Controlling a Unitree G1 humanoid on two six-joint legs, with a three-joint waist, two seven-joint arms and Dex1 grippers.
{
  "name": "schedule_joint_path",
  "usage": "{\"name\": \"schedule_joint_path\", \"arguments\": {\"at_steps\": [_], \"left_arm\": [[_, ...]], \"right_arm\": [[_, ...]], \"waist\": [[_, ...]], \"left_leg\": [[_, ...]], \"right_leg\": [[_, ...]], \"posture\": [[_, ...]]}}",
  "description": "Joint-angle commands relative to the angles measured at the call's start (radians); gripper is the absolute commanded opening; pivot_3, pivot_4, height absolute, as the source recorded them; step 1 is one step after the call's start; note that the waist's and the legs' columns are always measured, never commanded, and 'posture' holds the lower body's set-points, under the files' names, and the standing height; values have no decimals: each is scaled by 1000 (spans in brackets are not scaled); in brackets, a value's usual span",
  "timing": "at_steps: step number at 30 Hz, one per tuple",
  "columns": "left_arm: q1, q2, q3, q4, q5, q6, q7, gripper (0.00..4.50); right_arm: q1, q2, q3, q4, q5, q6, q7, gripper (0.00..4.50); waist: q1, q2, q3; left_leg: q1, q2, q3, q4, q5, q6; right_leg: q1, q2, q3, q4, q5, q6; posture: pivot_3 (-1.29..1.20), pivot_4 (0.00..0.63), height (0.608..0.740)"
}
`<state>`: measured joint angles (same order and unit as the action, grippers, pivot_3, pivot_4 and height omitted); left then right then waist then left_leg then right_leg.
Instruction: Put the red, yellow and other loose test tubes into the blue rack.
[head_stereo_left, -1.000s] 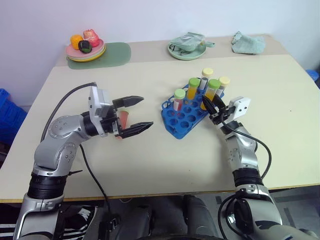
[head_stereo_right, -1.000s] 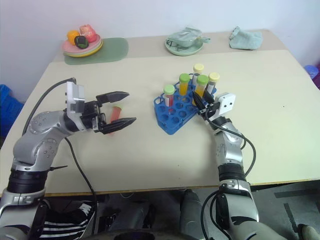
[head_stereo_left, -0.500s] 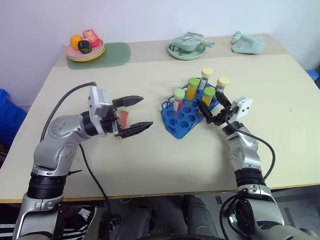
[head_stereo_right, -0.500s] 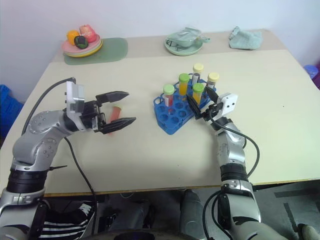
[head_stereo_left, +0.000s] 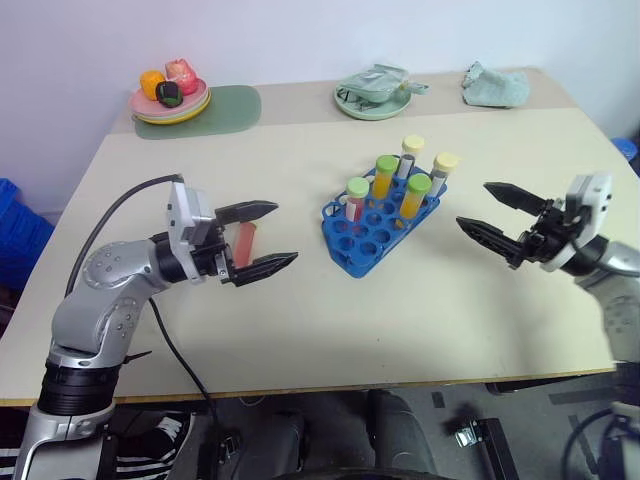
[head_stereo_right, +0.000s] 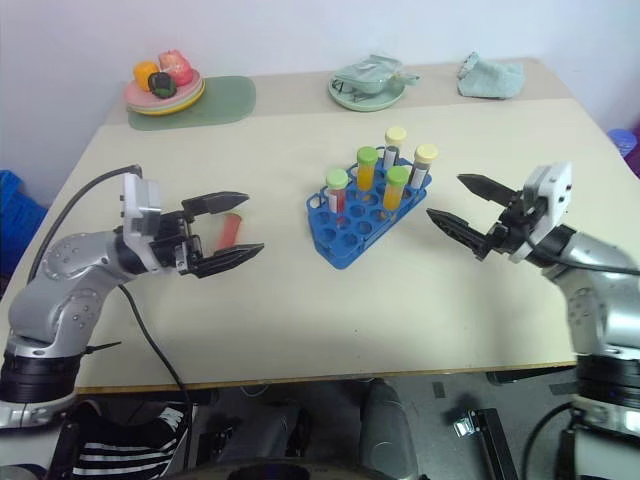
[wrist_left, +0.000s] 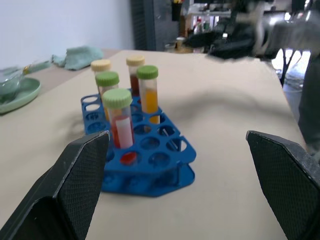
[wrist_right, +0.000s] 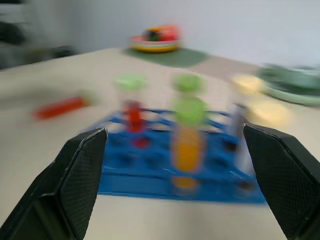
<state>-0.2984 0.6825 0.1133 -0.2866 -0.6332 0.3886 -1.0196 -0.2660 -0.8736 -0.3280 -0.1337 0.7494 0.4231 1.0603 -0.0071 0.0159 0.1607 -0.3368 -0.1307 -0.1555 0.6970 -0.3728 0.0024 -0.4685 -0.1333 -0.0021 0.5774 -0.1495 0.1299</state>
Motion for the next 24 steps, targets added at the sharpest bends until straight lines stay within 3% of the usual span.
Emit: {"name": "schedule_joint_path", "arguments": {"at_steps": [1, 6, 11, 17, 24], "left_arm": [[-3, 78, 59, 1, 26, 62, 46, 4500], [-50, 155, 101, 3, 81, 189, 210, 4500], [-165, 205, 133, -38, -39, 692, 409, 4500], [-384, 196, 57, 5, 9, 1159, 611, 4500], [-639, 246, -175, 378, -248, 1226, 704, 4500]], "right_arm": [[-21, -73, -16, -105, 101, 113, 71, 4420], [-99, -101, 33, -64, 80, 138, 132, 4420], [-139, -52, 85, -59, 72, 137, 140, 4420], [-166, 8, 124, -74, 52, 126, 128, 4420], [-166, 32, 142, -94, 53, 139, 124, 4420]], "waist": [[3, 0, 0], [19, -1, 1], [24, -3, 1], [20, -3, 1], [21, -4, 2]], "left_leg": [[0, 0, 0, 0, 0, 0], [0, 0, 2, 1, -1, 1], [-1, 0, 0, 1, -1, 1], [-1, 0, 0, 1, -1, 1], [-1, -1, -2, 2, -1, 0]], "right_leg": [[0, 0, 0, 0, 0, 0], [1, 0, 0, 0, 0, 0], [1, 0, 0, 0, 0, 0], [0, 0, 0, 2, 0, 0], [-1, 0, -1, 2, 0, 0]], "posture": [[0, 150, 740], [0, 150, 740], [0, 150, 740], [0, 150, 740], [0, 150, 740]]}}
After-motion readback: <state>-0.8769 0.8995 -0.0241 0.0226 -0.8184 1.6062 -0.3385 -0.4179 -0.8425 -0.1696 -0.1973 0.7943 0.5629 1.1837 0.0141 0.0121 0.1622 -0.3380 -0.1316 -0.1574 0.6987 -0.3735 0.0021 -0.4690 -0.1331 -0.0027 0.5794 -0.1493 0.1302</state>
